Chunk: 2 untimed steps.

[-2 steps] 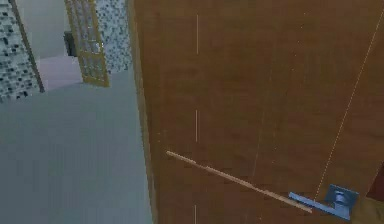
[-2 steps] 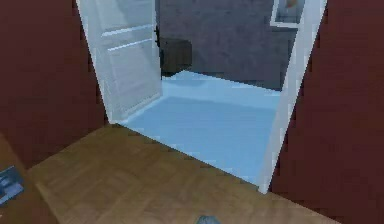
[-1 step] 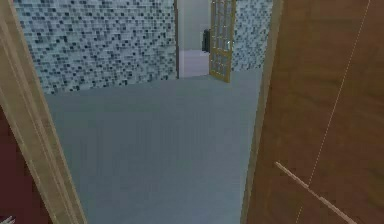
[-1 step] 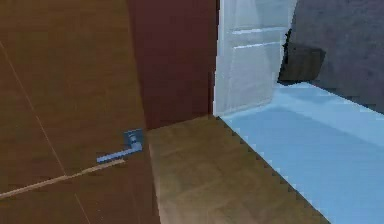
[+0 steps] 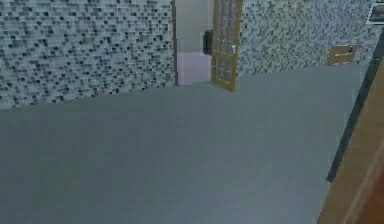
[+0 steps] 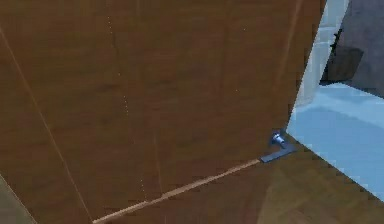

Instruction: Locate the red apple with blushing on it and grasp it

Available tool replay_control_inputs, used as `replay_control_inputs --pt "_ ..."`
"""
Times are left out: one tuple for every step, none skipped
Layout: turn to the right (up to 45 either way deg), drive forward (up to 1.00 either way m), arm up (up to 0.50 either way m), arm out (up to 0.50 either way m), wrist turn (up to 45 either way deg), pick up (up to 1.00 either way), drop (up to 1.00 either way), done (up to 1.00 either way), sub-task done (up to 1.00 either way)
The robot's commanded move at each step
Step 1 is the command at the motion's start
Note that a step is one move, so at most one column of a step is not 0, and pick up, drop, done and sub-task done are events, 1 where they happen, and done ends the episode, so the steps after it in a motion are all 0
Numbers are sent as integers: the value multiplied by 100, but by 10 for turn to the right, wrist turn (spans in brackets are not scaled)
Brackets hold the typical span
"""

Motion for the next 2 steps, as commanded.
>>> replay_control_inputs --pt "-120 0 0 0 0 0 0 0 0" --pt "0 45 0 0 0 0 0 0 0"
